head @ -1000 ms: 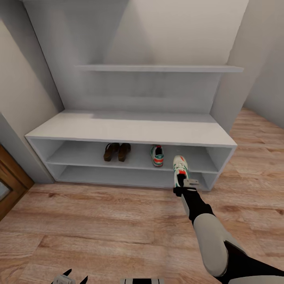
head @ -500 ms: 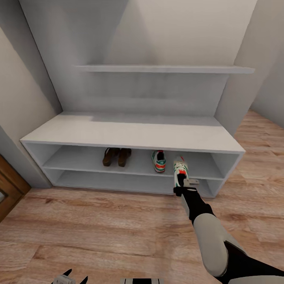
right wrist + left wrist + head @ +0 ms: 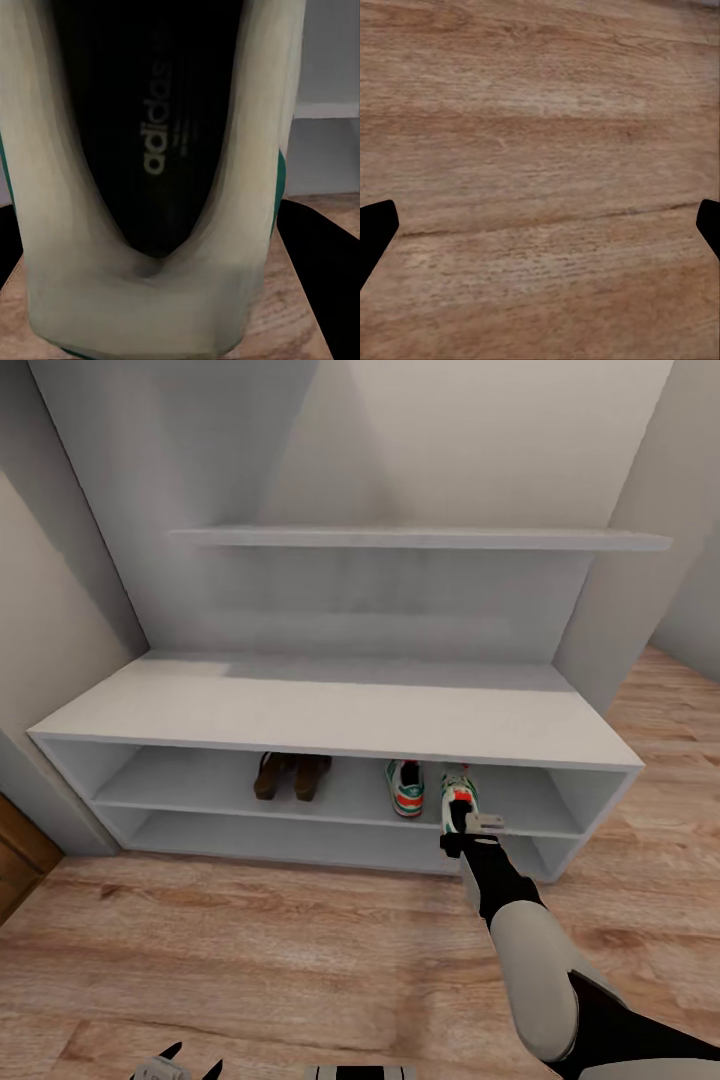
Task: Pick up the two gym shoes and the two sandals from the corridor floor and place them onto the hallstand (shoe rack) in the corridor, making sure they are on the rack and not on the floor. Arrange them so the two gym shoes are next to each other and the two sandals are next to each other.
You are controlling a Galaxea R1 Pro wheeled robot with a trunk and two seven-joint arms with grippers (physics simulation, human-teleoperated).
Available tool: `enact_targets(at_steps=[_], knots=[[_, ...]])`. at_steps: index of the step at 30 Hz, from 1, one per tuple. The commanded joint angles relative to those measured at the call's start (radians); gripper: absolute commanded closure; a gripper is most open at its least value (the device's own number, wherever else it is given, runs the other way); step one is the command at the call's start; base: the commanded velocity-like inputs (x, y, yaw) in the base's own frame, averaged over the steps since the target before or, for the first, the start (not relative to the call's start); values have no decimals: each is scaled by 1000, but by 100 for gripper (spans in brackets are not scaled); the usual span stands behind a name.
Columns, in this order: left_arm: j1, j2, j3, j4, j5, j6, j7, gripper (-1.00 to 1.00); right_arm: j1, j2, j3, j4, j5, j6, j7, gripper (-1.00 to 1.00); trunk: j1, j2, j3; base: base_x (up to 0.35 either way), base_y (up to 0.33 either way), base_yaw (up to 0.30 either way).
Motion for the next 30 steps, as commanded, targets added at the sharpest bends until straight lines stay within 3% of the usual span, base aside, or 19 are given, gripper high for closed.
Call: enact_targets(at_steps=[1,30], knots=[[-1,0,2,1,11,3,-10,-100,-1,1,-5,-2,6,4,0,100,0,0,-1,288,0,0],[-1,2,2,1,11,3,-10,-100,-1,1,-5,-2,6,6,-1,100,0,0,-1,174,10,0]])
